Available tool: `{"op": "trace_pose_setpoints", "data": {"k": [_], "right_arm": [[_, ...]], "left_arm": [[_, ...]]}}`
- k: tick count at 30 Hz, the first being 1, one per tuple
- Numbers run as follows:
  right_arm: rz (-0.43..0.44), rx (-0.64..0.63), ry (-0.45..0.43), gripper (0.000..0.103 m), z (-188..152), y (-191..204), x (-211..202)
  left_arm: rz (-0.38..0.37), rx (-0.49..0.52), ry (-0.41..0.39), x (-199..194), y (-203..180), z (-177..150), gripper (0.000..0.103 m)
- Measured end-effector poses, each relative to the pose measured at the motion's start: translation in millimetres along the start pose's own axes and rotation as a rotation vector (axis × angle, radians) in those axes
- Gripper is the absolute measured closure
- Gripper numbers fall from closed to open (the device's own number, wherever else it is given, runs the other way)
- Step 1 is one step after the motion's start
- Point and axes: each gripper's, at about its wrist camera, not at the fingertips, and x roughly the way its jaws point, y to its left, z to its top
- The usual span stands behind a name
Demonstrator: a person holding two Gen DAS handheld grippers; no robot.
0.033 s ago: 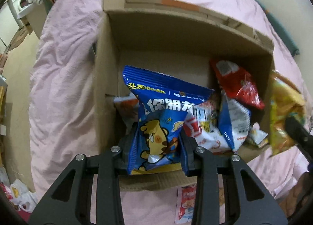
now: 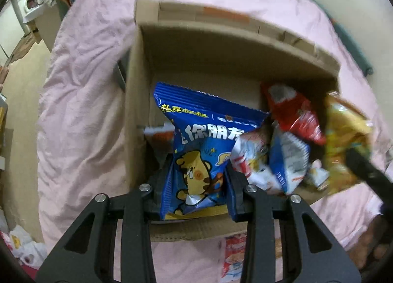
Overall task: Organize snacks
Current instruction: 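Carry the yellow chip bag and blue cartoon bag over the box with both grippers, then open both grippers to drop the chip bag and cartoon bag into the box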
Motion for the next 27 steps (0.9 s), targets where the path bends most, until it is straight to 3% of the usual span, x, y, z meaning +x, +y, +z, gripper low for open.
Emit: {"op": "trace_pose_setpoints", "data": {"k": [5, 15, 23, 25, 27], "right_arm": [[0.030, 0.001, 0.012, 0.049, 14, 6, 17], [0.066, 0.058, 0.091, 0.047, 15, 4, 53], [0.066, 0.047, 0.054, 0.047, 19, 6, 54], [0.074, 0.050, 0.052, 0.047, 20, 6, 54], [0.078, 0.045, 0.039, 0.047, 20, 7, 51]], "left_arm": [[-0.020, -0.021, -0.103, -22, 4, 12, 0.071], [-0.020, -0.038, -0.109, -9, 4, 24, 0.070], [-0.017, 0.028, -0.128, -15, -11, 25, 0.068], [0.008, 0.057, -0.156, -19, -14, 26, 0.058], [0.030, 0.052, -0.185, -23, -14, 27, 0.041]]}}
